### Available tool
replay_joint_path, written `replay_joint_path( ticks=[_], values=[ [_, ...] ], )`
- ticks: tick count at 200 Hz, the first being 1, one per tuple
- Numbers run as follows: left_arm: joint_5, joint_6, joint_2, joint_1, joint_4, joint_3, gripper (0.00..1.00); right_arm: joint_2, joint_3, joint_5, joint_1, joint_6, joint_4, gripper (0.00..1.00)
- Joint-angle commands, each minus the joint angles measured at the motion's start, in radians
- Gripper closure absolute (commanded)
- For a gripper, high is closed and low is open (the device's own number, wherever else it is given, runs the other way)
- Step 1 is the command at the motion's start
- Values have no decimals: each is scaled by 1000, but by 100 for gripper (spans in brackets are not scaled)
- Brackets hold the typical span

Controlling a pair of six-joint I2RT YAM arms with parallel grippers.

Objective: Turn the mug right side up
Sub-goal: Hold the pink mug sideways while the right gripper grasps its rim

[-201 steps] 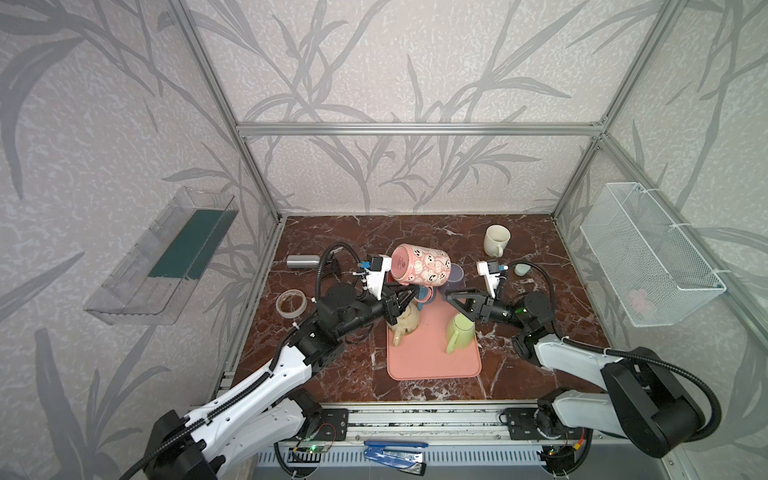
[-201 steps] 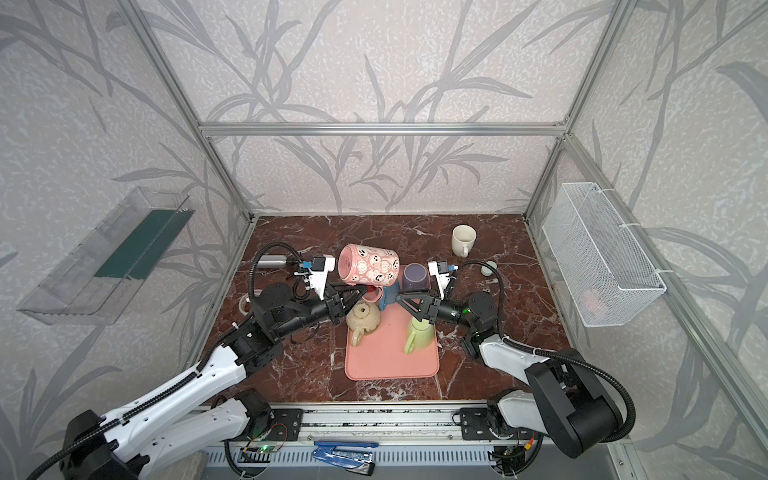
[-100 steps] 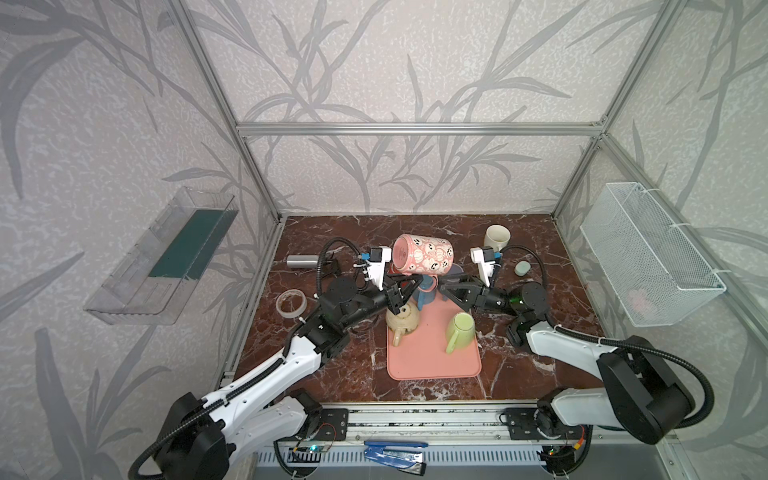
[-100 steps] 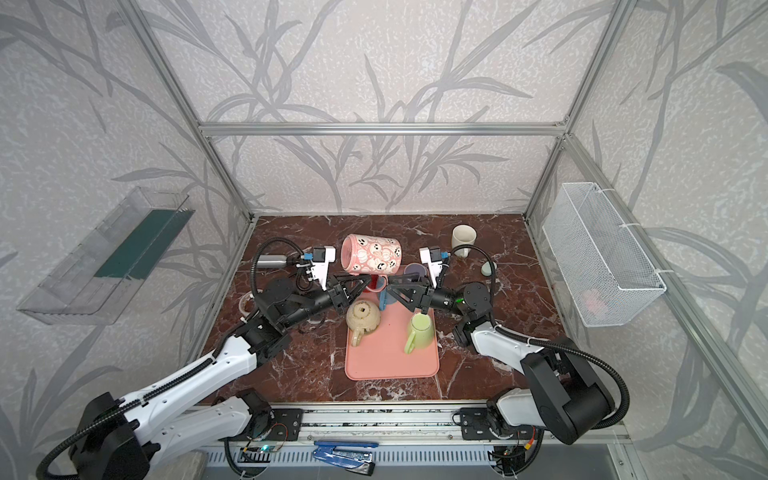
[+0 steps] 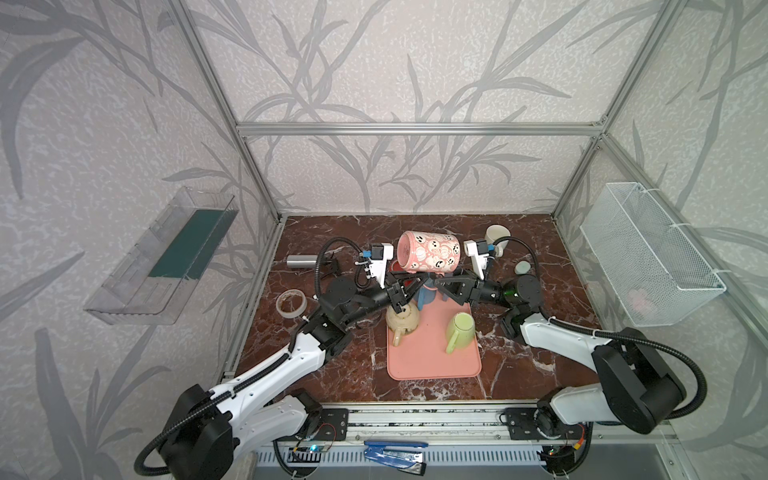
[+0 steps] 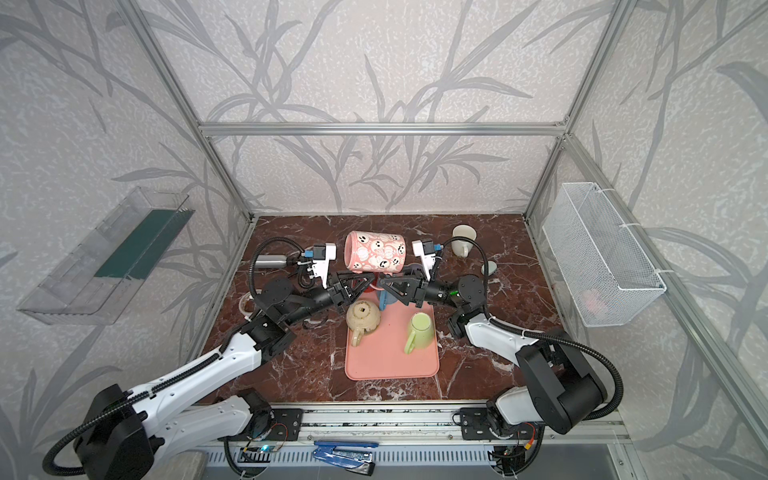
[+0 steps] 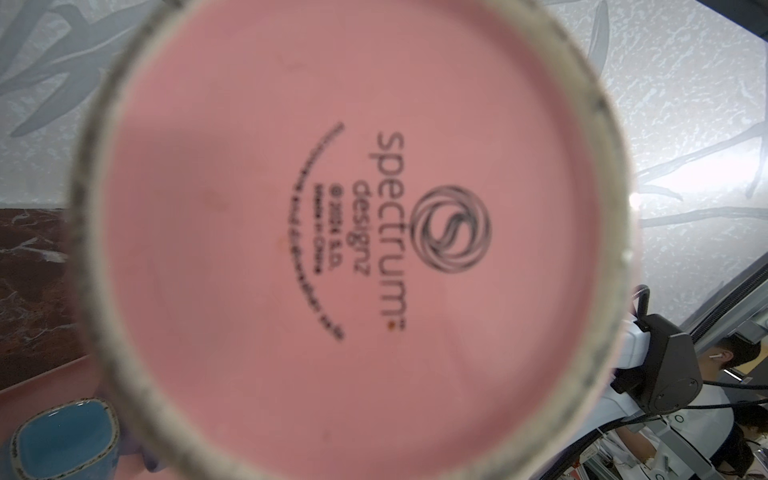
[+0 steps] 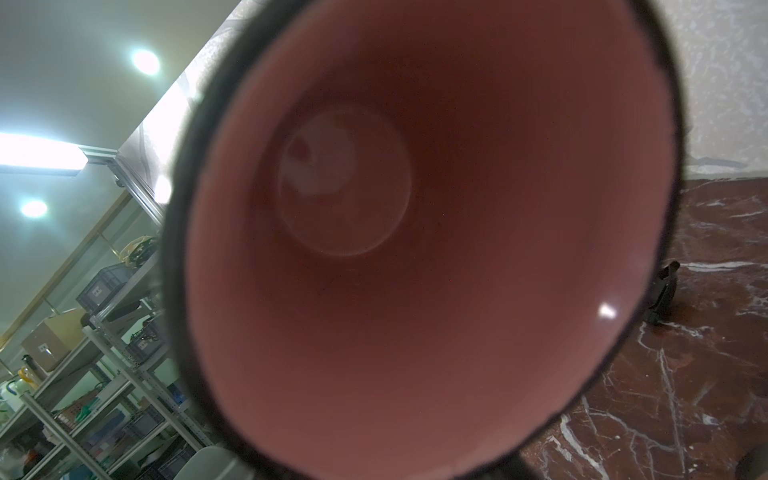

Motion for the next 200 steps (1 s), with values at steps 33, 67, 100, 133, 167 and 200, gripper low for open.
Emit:
replay_joint_path(
  ticks=[33,67,100,133,167,200],
  values=[
    [31,-45,33,-2,249,-14,100,1,53,38,5,11,49,61],
    [34,-61,45,-2,286,-38,100,-8,54,62,5,5,49,69],
    [36,-75,53,-3,319,-64,100,-3,61,73,5,6,49,73],
    [39,-91,70,-4,353,-86,100,6,73,71,9,14,49,70],
    [46,-91,73,-3,357,-85,100,22,84,75,16,23,49,68],
    [46,-91,66,-4,354,-91,100,21,84,85,18,19,50,82]
  ],
)
